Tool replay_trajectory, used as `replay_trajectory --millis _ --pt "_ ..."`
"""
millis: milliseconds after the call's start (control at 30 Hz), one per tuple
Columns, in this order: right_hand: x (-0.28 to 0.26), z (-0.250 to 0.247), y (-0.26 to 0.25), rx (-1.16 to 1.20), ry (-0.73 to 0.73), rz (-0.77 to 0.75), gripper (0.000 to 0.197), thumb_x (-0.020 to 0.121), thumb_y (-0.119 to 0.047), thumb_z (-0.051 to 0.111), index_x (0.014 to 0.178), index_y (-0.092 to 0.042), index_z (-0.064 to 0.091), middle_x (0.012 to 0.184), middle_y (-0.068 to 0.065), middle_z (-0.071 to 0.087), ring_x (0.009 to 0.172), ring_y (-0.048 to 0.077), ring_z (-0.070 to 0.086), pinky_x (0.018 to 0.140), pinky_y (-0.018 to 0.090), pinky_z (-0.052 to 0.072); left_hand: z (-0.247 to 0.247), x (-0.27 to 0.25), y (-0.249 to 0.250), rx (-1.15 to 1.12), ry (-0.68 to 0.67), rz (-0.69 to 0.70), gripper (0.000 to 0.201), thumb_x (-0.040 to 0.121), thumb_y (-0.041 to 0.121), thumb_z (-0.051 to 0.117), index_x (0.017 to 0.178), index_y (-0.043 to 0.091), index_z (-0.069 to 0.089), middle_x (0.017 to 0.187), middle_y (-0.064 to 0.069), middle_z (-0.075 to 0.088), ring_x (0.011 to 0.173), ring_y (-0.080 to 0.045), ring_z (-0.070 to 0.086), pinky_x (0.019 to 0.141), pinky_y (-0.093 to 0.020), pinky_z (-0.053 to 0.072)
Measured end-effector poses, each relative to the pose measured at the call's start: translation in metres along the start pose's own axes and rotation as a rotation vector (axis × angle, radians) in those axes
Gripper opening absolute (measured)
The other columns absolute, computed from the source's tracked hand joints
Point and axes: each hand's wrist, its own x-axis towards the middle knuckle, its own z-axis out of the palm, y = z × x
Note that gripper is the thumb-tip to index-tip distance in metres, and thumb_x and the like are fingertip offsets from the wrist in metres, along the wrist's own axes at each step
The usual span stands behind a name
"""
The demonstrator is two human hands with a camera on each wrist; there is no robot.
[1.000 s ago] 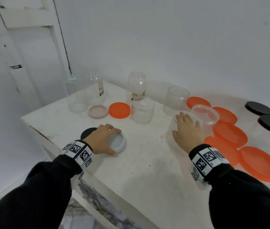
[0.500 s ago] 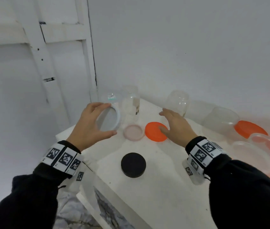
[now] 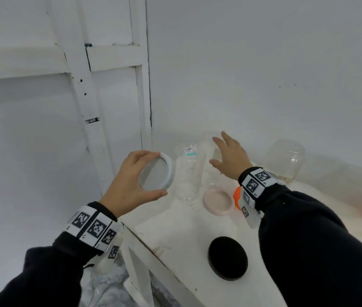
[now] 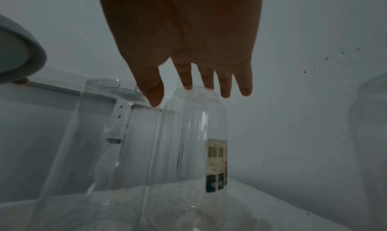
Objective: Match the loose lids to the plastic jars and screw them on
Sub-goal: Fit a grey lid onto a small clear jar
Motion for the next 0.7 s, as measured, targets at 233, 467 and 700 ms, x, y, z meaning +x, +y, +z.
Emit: replay_trajectory --millis 233,467,700 --pt "0.006 0.0 0.006 0.048 0.094 -0.005 0.056 0.078 -0.033 0.072 0.119 -0.006 0.043 0.152 0.01 0.023 0.138 0.029 0.023 0.109 0.043 0.027 0.002 0.004 -0.008 -0.035 0.009 -0.003 0.083 0.056 0.061 0.068 0.131 0.036 0.041 0.13 0.006 0.039 0.123 -0.008 0.037 0.104 -0.03 0.035" --pt "-0.003 -0.012 0.015 -0.036 0.048 0.043 0.08 0.075 -0.033 0.07 0.142 -0.032 0.026 0.143 0.008 0.025 0.122 0.033 0.029 0.088 0.043 0.044 0.011 0.013 0.001 -0.067 -0.018 0.016 0.084 0.056 0.061 0.068 0.132 0.034 0.042 0.13 0.007 0.038 0.123 -0.008 0.037 0.105 -0.032 0.036" --pt "-0.021 -0.012 0.031 -0.076 0.031 0.14 0.09 0.061 -0.027 0.085 0.134 -0.026 0.031 0.138 0.008 0.026 0.117 0.032 0.035 0.076 0.039 0.048 0.02 0.018 0.011 -0.093 -0.051 0.047 0.084 0.056 0.059 0.069 0.132 0.032 0.044 0.131 0.008 0.038 0.123 -0.007 0.036 0.104 -0.031 0.036"
